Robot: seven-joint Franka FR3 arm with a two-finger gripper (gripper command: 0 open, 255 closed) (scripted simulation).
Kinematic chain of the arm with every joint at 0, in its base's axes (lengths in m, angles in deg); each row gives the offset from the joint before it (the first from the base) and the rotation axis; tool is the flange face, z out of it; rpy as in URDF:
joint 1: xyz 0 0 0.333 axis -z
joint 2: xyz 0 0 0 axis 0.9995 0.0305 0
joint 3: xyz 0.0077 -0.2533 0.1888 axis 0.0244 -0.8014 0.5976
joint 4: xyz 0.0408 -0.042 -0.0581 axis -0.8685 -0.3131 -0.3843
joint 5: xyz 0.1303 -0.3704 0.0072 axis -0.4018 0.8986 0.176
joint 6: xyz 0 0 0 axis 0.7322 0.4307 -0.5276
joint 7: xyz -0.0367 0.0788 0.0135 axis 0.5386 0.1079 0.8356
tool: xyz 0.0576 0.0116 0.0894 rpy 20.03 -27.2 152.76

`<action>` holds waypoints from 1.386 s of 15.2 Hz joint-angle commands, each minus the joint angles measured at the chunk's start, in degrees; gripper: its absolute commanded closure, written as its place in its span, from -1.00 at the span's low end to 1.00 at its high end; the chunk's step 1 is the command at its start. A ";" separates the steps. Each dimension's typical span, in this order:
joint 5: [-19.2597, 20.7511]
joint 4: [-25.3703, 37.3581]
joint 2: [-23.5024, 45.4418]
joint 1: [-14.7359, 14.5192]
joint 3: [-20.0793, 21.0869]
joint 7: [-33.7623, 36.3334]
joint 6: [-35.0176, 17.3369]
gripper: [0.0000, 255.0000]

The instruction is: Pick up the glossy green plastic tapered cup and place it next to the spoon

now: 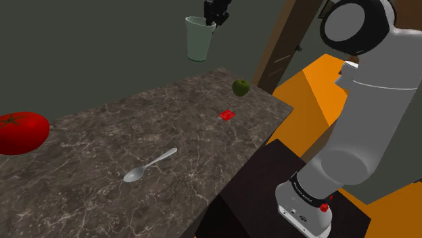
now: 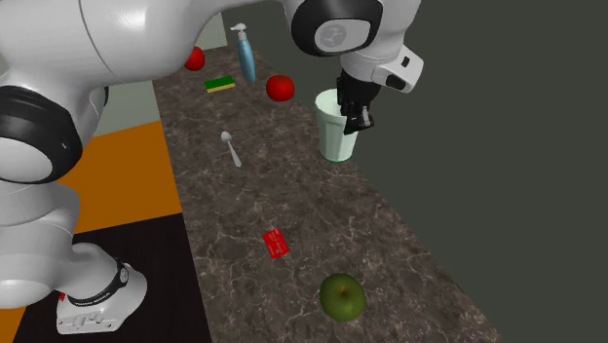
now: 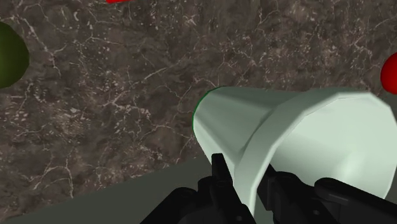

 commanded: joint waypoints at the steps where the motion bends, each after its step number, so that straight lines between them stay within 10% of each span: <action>1: 0.38 -3.20 -2.05 -1.80 0.64 1.99 -1.81 1.00; 21: 4.19 -15.40 -9.85 -18.18 10.02 25.84 -12.25 1.00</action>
